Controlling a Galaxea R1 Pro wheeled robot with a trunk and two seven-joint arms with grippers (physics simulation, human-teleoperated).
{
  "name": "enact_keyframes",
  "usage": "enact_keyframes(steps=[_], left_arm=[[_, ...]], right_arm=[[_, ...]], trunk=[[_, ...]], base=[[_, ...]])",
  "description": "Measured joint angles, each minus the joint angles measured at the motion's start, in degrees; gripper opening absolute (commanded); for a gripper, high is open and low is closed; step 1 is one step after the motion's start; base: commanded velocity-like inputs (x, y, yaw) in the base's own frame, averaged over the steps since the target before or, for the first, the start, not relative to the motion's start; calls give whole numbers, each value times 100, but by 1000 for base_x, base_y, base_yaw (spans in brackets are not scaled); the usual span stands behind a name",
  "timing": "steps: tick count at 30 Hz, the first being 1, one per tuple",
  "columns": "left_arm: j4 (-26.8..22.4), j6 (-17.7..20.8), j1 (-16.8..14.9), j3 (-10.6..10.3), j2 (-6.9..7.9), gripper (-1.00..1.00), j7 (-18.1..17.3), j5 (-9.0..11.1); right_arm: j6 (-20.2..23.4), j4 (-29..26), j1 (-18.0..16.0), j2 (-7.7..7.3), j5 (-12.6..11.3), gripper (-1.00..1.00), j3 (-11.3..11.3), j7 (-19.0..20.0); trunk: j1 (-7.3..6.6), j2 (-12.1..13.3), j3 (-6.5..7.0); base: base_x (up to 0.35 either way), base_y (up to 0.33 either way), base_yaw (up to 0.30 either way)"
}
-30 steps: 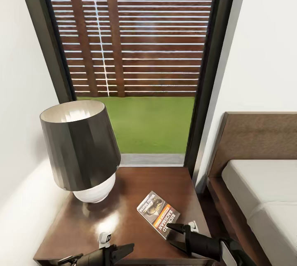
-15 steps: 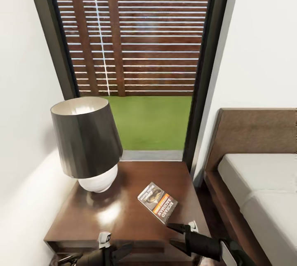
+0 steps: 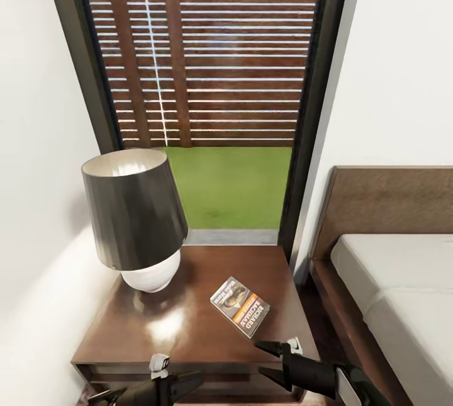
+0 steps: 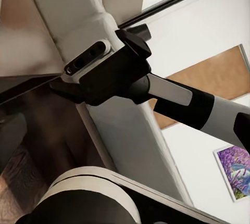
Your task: In the bedroom, move the book from the bed onto either nightstand, and place the two sandals side by side next to the bed.
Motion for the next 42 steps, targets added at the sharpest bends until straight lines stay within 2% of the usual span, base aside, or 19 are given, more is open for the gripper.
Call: enact_keyframes(steps=[42], left_arm=[[4, 1, 1, 6, 0, 100, 3, 0]], right_arm=[[-65, -44, 0, -1, 2, 100, 31, 1]], trunk=[[-923, 1685, 754]], base=[[0, 0, 0]])
